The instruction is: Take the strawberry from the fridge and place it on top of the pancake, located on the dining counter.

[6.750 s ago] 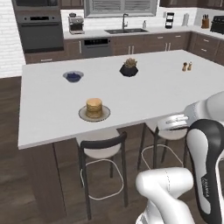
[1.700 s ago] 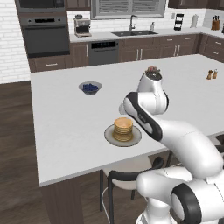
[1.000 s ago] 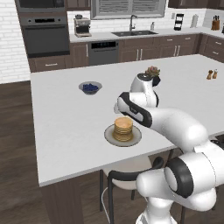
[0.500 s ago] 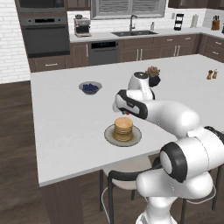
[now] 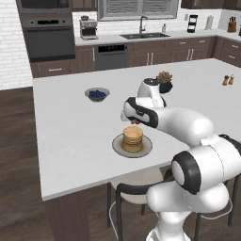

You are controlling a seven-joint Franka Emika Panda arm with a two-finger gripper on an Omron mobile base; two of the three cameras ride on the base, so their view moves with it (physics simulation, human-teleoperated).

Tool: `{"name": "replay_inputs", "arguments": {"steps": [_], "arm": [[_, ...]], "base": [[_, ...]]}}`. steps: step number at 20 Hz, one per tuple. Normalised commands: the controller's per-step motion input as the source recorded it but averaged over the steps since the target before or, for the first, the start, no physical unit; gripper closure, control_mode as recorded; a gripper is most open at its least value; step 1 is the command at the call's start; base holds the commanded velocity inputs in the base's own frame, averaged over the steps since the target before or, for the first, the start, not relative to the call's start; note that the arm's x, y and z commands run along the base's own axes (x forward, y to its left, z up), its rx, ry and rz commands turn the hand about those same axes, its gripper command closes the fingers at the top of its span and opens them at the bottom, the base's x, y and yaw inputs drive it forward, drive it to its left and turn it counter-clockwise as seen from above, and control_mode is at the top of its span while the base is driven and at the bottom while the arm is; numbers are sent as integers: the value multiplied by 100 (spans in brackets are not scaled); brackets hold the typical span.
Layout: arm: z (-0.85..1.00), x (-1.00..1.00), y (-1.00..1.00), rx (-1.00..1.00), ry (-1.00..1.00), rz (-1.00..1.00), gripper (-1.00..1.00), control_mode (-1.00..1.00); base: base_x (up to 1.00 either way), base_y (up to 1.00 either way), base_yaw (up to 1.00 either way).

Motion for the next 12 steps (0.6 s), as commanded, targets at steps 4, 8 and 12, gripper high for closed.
{"name": "replay_inputs", "arguments": {"steps": [4,8,12], "arm": [[-23,1,0,0,0,0,100,-100],[-19,3,0,0,0,0,100,-100],[-17,20,0,0,0,0,100,-100]], "base": [[0,0,0],[0,0,0],[0,0,0]]}}
